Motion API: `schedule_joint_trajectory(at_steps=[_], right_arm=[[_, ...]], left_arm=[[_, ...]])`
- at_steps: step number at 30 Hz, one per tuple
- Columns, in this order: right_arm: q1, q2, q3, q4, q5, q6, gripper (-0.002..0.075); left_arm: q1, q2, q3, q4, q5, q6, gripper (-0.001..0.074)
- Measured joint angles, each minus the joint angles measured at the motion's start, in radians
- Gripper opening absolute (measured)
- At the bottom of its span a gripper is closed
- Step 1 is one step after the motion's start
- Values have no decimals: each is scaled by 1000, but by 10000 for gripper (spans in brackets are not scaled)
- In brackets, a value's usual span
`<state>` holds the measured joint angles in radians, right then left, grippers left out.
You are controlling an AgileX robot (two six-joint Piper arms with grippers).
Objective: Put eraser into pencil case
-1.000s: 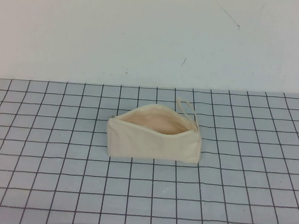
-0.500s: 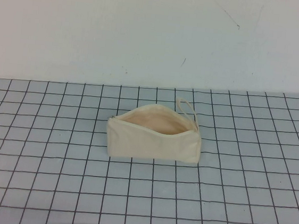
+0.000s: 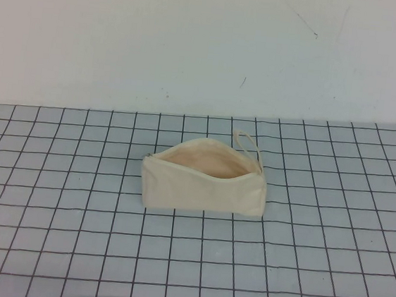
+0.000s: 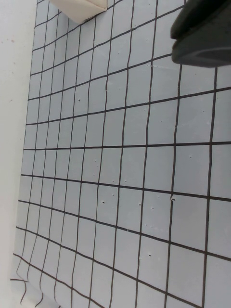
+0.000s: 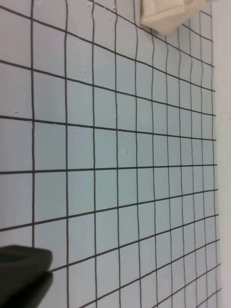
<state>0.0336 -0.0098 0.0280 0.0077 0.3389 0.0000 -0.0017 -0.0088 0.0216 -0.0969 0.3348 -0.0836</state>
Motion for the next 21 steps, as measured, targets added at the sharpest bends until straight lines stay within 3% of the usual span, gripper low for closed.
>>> schedule_joint_trajectory(at_steps=[21], right_arm=[[38,-2,-2,0,2,6,-1]], left_arm=[[0,0,0,0,0,0,-1]])
